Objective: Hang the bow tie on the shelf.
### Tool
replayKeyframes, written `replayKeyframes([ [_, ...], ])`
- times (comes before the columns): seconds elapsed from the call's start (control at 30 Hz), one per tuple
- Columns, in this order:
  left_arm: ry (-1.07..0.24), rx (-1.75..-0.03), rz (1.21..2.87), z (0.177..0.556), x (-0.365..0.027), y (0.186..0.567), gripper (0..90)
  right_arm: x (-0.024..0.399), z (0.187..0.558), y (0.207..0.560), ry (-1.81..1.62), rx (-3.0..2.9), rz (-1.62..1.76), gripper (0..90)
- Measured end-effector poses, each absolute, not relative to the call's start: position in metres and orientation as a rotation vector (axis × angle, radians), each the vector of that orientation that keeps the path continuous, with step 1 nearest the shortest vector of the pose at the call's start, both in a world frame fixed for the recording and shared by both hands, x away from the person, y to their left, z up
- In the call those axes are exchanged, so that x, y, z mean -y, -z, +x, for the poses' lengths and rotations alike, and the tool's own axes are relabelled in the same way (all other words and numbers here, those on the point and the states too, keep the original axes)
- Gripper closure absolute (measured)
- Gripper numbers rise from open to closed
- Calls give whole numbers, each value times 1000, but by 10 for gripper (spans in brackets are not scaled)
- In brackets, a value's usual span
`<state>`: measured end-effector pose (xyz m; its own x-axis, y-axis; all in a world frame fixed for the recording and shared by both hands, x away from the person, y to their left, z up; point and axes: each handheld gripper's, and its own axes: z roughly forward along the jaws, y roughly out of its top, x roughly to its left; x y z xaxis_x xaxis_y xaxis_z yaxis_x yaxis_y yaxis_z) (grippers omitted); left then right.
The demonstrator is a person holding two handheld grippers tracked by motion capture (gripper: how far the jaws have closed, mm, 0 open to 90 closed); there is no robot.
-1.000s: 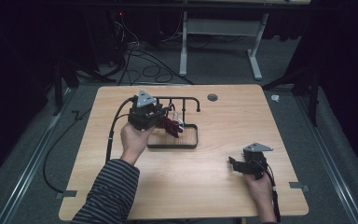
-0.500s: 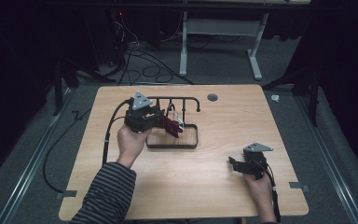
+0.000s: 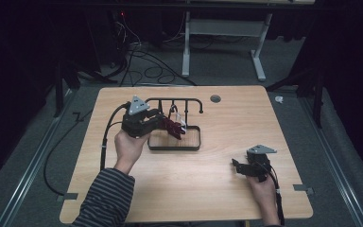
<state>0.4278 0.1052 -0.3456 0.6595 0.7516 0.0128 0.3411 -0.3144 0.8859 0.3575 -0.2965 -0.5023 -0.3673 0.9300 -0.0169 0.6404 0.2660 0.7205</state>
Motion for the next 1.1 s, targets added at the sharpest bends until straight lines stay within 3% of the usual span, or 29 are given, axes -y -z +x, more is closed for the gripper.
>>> replayKeyframes([
  [1.1,-521,-945,1881,412,-137,366,603,296,357,502,-880,-2101,1422,291],
])
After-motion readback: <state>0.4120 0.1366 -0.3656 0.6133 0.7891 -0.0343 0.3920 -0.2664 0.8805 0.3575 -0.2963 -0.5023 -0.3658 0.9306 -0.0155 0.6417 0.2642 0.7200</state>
